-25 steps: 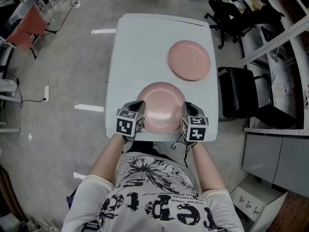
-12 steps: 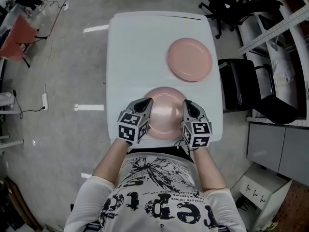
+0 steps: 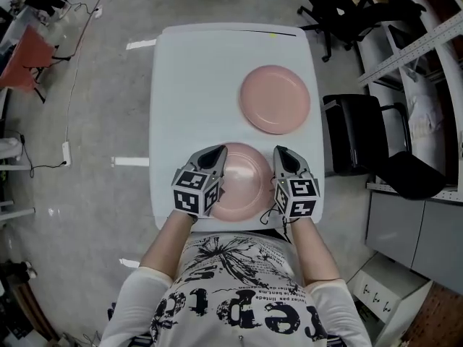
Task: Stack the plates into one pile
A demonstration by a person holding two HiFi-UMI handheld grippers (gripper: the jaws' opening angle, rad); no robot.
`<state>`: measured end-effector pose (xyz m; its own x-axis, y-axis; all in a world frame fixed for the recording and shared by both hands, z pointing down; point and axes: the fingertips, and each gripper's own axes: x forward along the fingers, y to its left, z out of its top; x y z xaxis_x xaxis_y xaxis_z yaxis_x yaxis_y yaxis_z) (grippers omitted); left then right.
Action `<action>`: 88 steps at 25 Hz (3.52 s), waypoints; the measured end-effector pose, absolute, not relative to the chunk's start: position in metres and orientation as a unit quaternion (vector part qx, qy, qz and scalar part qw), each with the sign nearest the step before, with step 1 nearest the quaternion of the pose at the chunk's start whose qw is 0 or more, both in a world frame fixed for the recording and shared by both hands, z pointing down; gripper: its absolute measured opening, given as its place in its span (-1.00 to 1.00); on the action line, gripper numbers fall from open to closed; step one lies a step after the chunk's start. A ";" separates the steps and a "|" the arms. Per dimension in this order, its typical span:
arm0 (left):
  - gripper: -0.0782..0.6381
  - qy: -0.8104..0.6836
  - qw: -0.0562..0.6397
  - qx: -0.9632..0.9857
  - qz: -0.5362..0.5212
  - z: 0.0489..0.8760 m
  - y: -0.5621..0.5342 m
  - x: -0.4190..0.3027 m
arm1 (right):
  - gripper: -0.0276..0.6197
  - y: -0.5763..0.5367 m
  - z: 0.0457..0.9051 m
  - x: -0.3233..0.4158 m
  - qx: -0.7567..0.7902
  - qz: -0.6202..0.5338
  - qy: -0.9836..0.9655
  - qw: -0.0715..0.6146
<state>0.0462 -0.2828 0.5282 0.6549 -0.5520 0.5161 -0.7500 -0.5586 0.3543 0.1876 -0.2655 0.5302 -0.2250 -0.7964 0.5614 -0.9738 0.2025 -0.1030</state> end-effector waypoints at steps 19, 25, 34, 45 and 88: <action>-0.70 -0.478 0.332 0.788 0.200 0.580 -0.392 0.144 | -0.89 -0.387 0.587 0.358 0.572 0.256 -0.734 0.262; -0.32 -0.505 0.354 0.755 0.221 0.612 -0.424 0.139 | -0.48 -0.417 0.619 0.368 0.563 0.283 -0.727 0.273; -0.38 -0.512 0.391 0.720 0.259 0.648 -0.449 0.141 | -0.58 -0.436 0.643 0.373 0.544 0.322 -0.724 0.277; -0.58 -0.504 0.372 0.746 0.226 0.616 -0.440 0.149 | -0.66 -0.422 0.619 0.376 0.555 0.328 -0.719 0.261; -0.58 -0.485 0.394 0.746 0.231 0.590 -0.138 -0.068 | -0.66 -0.121 0.581 0.159 0.568 0.302 -0.705 0.299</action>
